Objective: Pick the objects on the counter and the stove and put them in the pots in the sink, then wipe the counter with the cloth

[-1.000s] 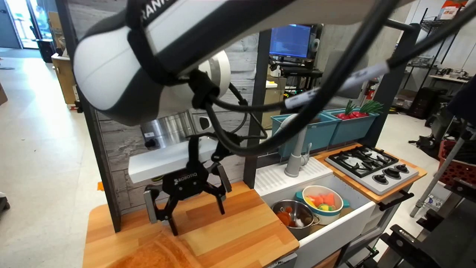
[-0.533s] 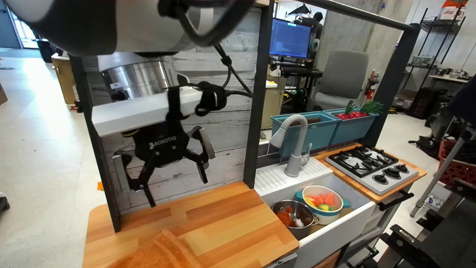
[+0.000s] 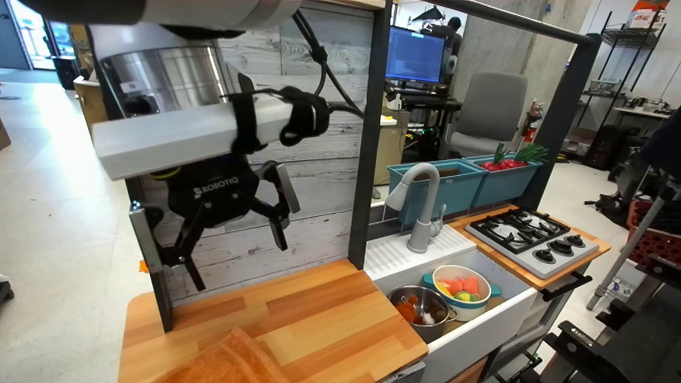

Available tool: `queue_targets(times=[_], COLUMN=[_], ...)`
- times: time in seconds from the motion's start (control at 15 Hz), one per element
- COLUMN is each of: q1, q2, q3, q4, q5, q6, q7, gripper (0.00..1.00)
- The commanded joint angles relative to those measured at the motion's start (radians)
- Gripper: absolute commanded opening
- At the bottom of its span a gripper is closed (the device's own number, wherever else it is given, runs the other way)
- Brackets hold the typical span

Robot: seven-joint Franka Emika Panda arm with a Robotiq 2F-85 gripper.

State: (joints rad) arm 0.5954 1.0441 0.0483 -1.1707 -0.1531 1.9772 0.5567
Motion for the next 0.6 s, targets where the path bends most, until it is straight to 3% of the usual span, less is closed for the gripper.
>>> queue_targets(times=[0.0, 0.33, 0.53], q1=[0.015, 0.018, 0.009], q2=[-0.191, -0.423, -0.562], q3=[0.0, 0.004, 0.02], q4=[-0.243, -0.467, -0.554], q5=[-0.031, -0.005, 0.026], q6=[0.21, 0.528, 0.606], q7=[0.019, 0.075, 0.104], gripper=[1.0, 1.0, 1.0])
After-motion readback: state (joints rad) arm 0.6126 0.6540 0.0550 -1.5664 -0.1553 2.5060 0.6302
